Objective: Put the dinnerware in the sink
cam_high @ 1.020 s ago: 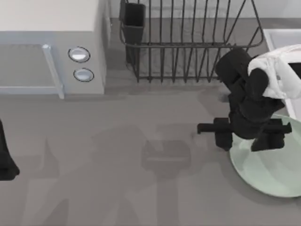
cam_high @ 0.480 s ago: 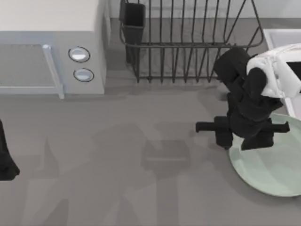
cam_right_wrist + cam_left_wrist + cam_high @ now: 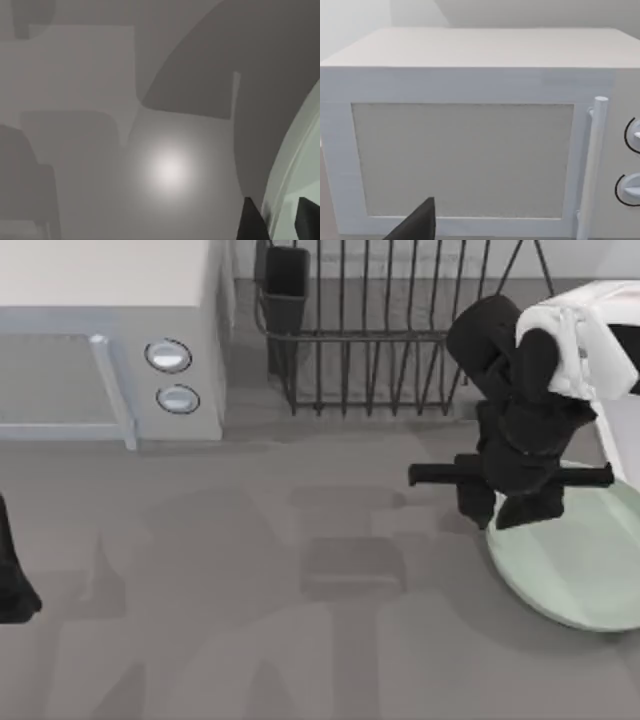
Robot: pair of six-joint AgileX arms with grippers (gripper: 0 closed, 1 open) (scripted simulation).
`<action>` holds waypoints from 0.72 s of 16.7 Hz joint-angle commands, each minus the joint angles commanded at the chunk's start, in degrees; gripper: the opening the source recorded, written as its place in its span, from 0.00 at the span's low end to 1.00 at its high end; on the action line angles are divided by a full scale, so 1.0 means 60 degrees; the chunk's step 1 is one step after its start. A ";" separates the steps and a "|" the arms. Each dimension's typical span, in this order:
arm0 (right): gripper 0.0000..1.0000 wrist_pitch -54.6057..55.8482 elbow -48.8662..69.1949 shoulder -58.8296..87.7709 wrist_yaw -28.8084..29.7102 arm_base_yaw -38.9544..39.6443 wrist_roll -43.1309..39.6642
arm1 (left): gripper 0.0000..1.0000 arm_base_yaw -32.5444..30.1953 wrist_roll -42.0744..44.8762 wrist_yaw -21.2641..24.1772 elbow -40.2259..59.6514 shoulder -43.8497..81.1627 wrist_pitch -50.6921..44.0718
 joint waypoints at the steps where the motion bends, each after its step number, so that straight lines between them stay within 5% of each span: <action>1: 0.00 -0.0611 0.0616 0.0045 0.0000 0.0004 0.0004 | 1.00 0.0000 0.0000 0.0000 0.0000 0.0000 0.0000; 12: 0.00 -0.7933 0.7987 -0.0079 -0.0008 -0.0109 -0.0110 | 1.00 0.0000 0.0000 0.0000 0.0000 0.0000 0.0000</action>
